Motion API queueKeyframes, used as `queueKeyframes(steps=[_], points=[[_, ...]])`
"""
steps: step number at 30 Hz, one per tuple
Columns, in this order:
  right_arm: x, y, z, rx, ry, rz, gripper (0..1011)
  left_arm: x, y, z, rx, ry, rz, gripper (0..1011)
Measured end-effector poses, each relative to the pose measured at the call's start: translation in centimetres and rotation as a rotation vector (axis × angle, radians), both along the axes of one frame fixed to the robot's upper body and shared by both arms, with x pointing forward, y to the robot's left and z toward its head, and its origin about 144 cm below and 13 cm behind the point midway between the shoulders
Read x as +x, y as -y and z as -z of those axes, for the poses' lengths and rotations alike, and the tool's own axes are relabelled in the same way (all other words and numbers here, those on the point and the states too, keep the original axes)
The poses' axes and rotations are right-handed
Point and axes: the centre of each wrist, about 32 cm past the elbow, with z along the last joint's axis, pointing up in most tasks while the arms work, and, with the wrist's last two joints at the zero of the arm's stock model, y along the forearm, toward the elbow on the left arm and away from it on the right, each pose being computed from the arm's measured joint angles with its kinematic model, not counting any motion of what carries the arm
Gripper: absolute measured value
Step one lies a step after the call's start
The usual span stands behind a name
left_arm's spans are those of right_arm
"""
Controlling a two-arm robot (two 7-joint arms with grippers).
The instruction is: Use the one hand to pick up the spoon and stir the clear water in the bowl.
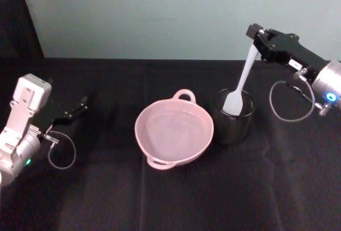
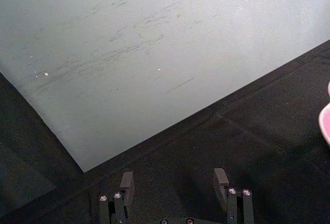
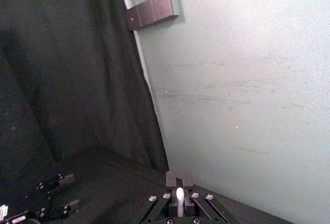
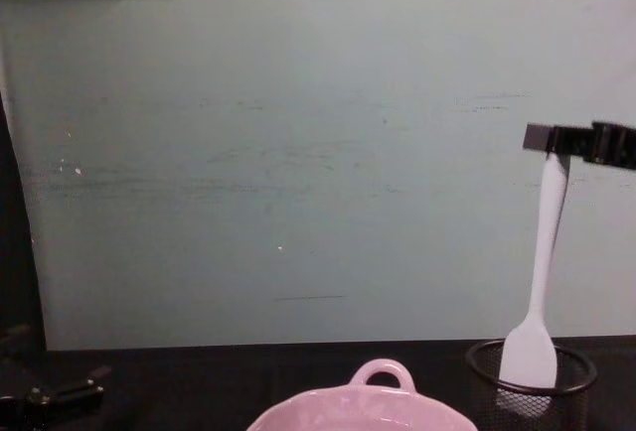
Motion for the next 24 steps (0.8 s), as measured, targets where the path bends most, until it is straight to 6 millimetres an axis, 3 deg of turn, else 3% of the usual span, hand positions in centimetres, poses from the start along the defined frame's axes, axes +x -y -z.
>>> queueKeyframes(steps=[9,24], points=[[1.1,0.6,2.4,0.052,-0.069,-0.001,64,0.0,0.0,0.0,0.000,0.000,0.000,1011],[1.5,1.1,3.8,0.073,-0.111,0.018,64,0.0,0.0,0.0,0.000,0.000,0.000,1011]])
